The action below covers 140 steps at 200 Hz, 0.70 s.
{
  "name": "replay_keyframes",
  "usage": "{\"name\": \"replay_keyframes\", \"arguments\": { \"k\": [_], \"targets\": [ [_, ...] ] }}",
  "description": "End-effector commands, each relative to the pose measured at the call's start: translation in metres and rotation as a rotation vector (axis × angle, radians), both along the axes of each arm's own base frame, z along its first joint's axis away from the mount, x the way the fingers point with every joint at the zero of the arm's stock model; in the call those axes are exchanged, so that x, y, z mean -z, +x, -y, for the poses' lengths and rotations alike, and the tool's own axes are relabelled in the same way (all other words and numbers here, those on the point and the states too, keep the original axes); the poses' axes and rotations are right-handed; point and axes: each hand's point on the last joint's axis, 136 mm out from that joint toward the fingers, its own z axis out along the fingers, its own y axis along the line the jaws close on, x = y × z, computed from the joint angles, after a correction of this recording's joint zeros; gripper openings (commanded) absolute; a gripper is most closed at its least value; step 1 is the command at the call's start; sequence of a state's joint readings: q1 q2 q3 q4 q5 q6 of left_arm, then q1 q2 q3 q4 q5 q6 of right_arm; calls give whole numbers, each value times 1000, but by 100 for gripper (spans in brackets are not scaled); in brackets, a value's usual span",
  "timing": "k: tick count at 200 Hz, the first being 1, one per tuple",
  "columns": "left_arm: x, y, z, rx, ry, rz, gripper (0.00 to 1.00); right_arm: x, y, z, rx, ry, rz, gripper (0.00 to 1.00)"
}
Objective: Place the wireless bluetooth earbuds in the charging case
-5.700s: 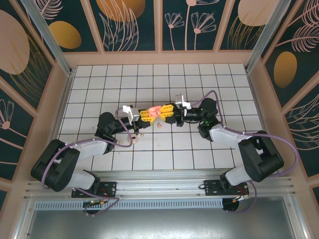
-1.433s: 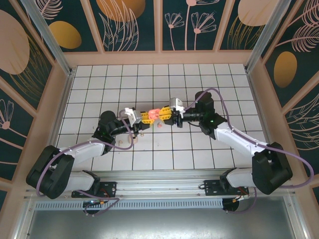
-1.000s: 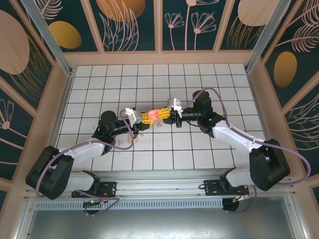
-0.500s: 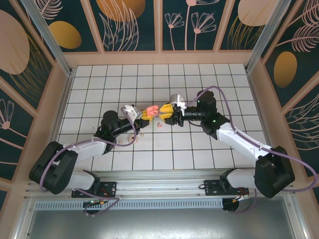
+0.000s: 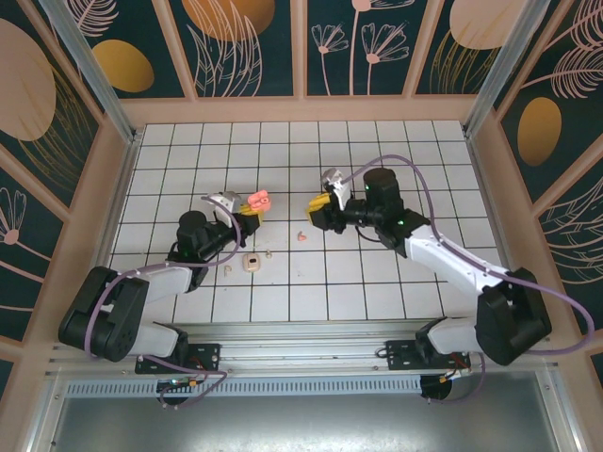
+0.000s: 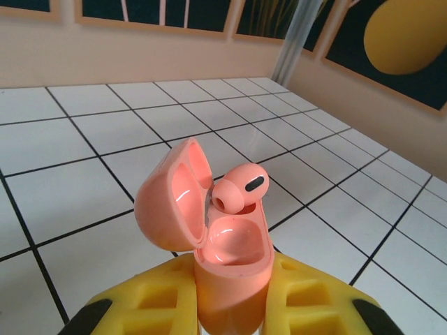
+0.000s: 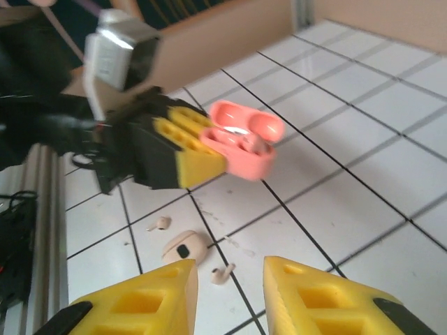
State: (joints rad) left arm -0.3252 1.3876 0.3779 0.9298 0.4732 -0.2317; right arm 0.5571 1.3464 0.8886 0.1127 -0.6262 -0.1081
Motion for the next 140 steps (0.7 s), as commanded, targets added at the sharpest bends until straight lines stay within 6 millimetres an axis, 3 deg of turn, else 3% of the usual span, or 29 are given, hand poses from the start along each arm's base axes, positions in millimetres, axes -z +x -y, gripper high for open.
{"name": "replay_keyframes", "arguments": {
  "k": [1, 59, 110, 140],
  "targets": [
    [-8, 8, -9, -64, -35, -19, 9, 19, 27, 6, 157, -63, -159, 32],
    [4, 29, -40, -244, -38, -100, 9, 85, 62, 0, 324, -240, -493, 38],
    [16, 42, -59, -339, -46, -197, 9, 136, 77, 1, 497, -499, -573, 40],
    [27, 47, -64, -367, -30, -241, 10, 159, 75, 1, 541, -606, -613, 44]
  ]
}}
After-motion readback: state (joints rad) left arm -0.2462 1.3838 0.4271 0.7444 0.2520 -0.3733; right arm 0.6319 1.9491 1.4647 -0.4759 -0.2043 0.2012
